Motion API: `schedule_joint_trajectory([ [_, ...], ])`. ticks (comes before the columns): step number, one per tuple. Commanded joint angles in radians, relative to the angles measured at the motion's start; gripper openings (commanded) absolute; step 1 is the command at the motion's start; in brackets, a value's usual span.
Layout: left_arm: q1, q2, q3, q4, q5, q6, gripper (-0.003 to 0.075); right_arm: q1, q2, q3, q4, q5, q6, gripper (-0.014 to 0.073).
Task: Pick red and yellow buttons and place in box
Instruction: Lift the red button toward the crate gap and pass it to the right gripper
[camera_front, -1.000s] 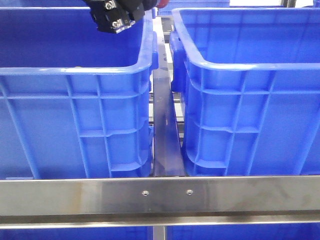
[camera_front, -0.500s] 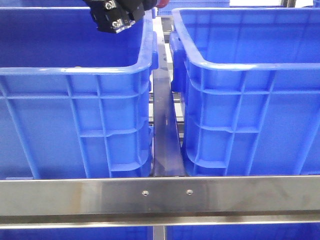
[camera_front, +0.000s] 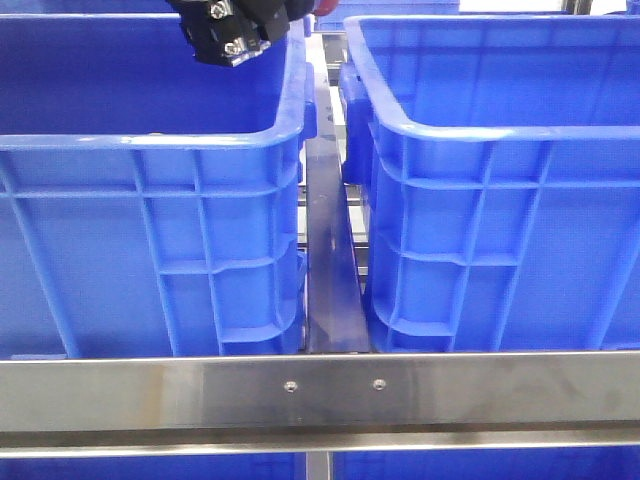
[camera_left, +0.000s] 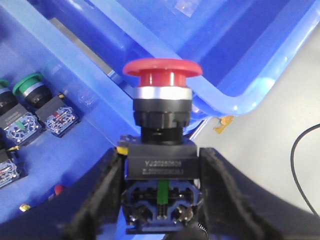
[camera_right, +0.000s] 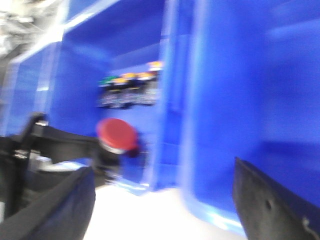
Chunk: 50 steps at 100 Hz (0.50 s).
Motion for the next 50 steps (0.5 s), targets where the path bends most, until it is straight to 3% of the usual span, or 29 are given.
schedule_joint_trajectory([
  [1,-0.008,-0.027,-0.028,-0.022,-0.058,0.000,0.0262,0.028,0.046,-0.053,0.144,0.009,-0.063,0.0577],
  [50,-0.008,-0.027,-0.028,-0.022,-0.058,0.000,0.0262,0.307,0.298,-0.163,0.174,-0.087,-0.067,0.0577],
])
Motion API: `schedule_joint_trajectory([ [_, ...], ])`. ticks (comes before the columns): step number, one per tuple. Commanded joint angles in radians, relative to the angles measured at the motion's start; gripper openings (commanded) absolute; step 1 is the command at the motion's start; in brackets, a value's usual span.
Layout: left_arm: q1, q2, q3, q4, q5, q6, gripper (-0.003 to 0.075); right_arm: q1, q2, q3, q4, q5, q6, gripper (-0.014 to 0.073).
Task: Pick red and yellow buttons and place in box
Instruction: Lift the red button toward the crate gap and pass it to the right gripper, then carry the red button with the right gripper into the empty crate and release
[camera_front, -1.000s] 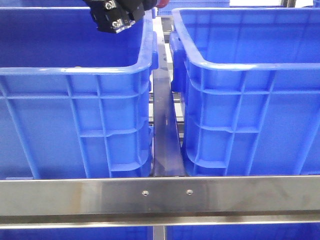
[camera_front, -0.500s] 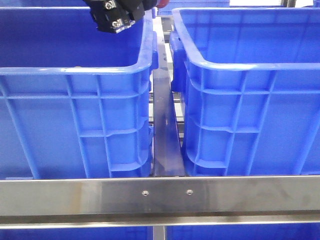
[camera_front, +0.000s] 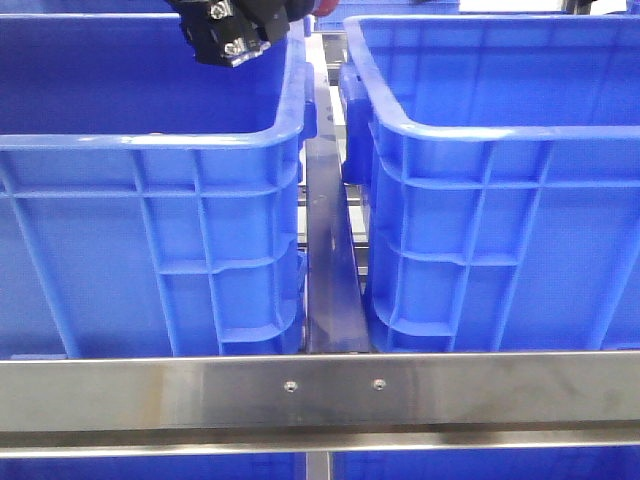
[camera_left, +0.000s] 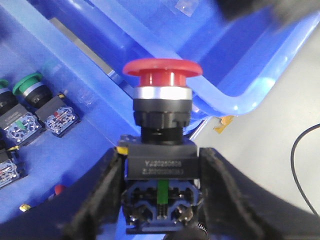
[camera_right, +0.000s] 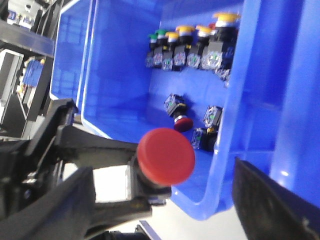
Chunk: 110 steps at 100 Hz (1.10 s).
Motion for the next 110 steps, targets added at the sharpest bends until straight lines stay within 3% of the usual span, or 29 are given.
schedule_joint_trajectory([
  [1,-0.008,-0.027,-0.028,-0.022,-0.058,0.000,0.0262,0.032,0.010,-0.048,0.067,-0.015,-0.016,0.0577],
  [26,-0.008,-0.027,-0.028,-0.022,-0.058,0.000,0.0262,0.107,0.082,-0.101,0.086,-0.019,-0.017,0.0577],
  [49,-0.008,-0.027,-0.028,-0.022,-0.058,0.000,0.0262,0.109,0.106,-0.110,0.092,-0.017,-0.017,0.0568],
  [71,-0.008,-0.027,-0.028,-0.022,-0.056,0.000,0.0262,0.109,0.106,-0.110,0.092,-0.018,-0.018,0.0351],
  [91,-0.008,-0.027,-0.028,-0.015,-0.060,0.002,0.0269,0.109,0.106,-0.110,0.092,-0.018,-0.018,0.0341],
  [101,-0.008,-0.027,-0.028,-0.015,-0.060,0.002,0.0345,0.109,0.106,-0.110,0.092,-0.018,-0.018,0.0341],
  [110,-0.008,-0.027,-0.028,-0.015,-0.060,0.002,0.0503,0.109,0.106,-0.110,0.092,-0.018,-0.018,0.0341],
])
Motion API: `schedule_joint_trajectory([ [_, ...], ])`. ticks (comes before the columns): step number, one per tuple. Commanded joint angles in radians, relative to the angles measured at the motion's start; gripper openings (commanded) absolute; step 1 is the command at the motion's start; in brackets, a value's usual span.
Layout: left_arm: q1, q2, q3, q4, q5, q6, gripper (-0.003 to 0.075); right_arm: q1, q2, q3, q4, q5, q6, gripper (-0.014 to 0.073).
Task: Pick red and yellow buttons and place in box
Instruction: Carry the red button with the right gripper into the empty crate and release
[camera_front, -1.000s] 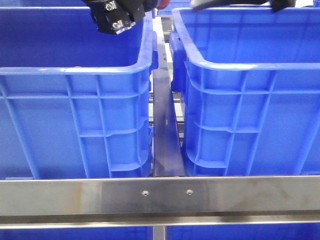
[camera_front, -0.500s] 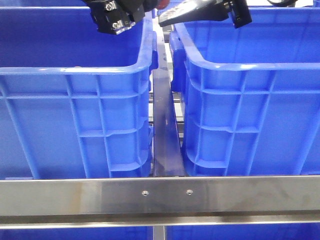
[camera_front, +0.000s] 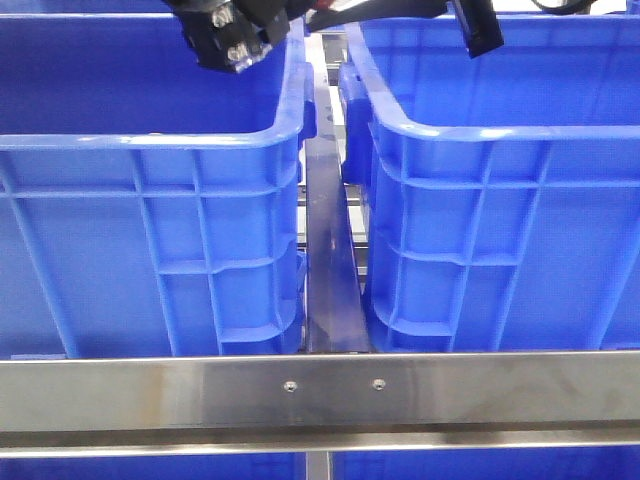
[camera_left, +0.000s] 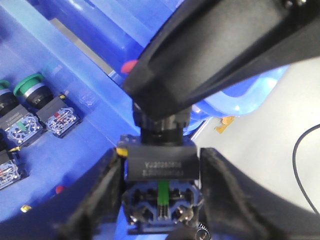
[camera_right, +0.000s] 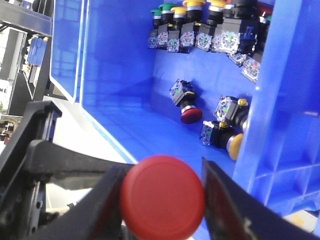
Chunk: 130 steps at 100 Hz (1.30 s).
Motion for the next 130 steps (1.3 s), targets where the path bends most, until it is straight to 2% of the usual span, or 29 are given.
schedule_joint_trajectory([
  [1,-0.008,-0.029,-0.028,-0.017,-0.057,-0.002,0.0526,0.002,-0.034,-0.035,0.064,0.010,-0.009,0.0341],
  [5,-0.008,-0.029,-0.028,-0.015,-0.055,-0.002,0.0585,0.002,-0.034,-0.035,0.064,0.010,-0.009,0.0341],
  [11,-0.008,-0.029,-0.030,-0.015,-0.055,-0.002,0.0617,0.002,-0.034,-0.035,0.064,0.008,-0.009,0.0341],
  [36,-0.008,-0.029,-0.030,-0.015,-0.055,-0.002,0.0616,-0.020,-0.039,-0.055,0.064,0.001,-0.010,0.0341],
  [53,-0.008,-0.029,-0.030,-0.015,-0.049,-0.002,0.0616,-0.104,-0.040,-0.112,0.054,0.031,-0.010,0.0341],
  [76,-0.008,-0.029,-0.030,-0.015,-0.048,-0.002,0.0616,-0.230,-0.040,-0.196,-0.058,0.008,-0.075,0.0341],
  [90,-0.008,-0.029,-0.030,-0.015,-0.048,-0.002,0.0616,-0.271,-0.039,-0.200,-0.126,-0.095,-0.131,0.0341],
  [117,-0.008,-0.029,-0.030,-0.015,-0.048,-0.002,0.0616,-0.269,-0.032,-0.200,-0.403,-0.397,-0.148,0.0341],
  [130,-0.008,-0.029,-0.030,-0.015,-0.050,-0.002,0.0616,-0.269,-0.009,-0.199,-0.500,-0.486,-0.148,0.0341],
])
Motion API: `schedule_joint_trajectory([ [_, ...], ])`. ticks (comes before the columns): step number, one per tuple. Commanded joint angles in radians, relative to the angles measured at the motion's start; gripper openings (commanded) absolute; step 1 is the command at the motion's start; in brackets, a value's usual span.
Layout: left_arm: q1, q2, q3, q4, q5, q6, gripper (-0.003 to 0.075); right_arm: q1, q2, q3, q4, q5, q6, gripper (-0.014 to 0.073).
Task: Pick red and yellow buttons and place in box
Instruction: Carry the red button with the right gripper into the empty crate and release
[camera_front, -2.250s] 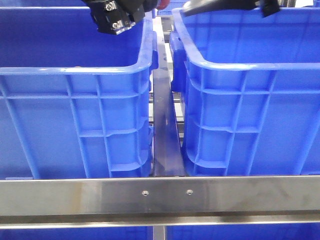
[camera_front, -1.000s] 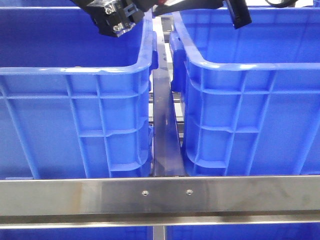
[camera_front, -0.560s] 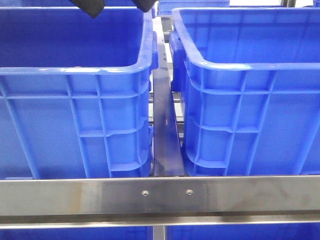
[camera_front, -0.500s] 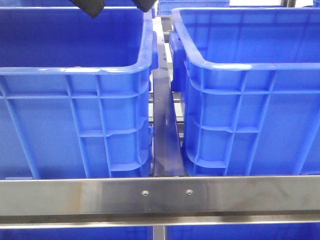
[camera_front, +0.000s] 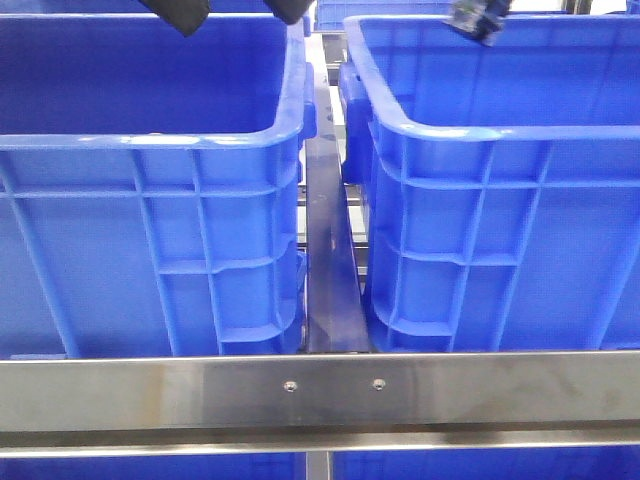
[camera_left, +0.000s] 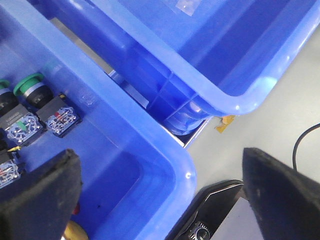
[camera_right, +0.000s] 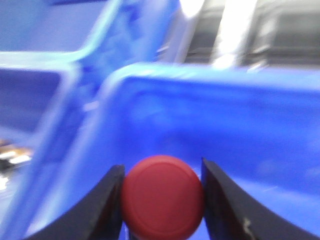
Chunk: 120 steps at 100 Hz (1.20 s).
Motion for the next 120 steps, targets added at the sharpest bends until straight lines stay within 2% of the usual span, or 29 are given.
schedule_joint_trajectory([
  [1,-0.008,-0.029,-0.030,-0.015,-0.051,-0.002,0.0616,-0.003,-0.017,-0.035,-0.043,-0.112,-0.011,0.0341],
  [29,-0.008,-0.029,-0.030,-0.015,-0.051,-0.002,0.0616,-0.003,0.076,-0.032,-0.186,-0.286,-0.011,0.0341],
  [68,-0.008,-0.029,-0.030,-0.015,-0.068,-0.002,0.0616,-0.003,0.215,-0.032,-0.189,-0.436,-0.011,0.0341],
  [120,-0.008,-0.029,-0.030,-0.015,-0.068,-0.002,0.0613,0.029,0.316,-0.032,-0.188,-0.526,-0.011,0.0341],
])
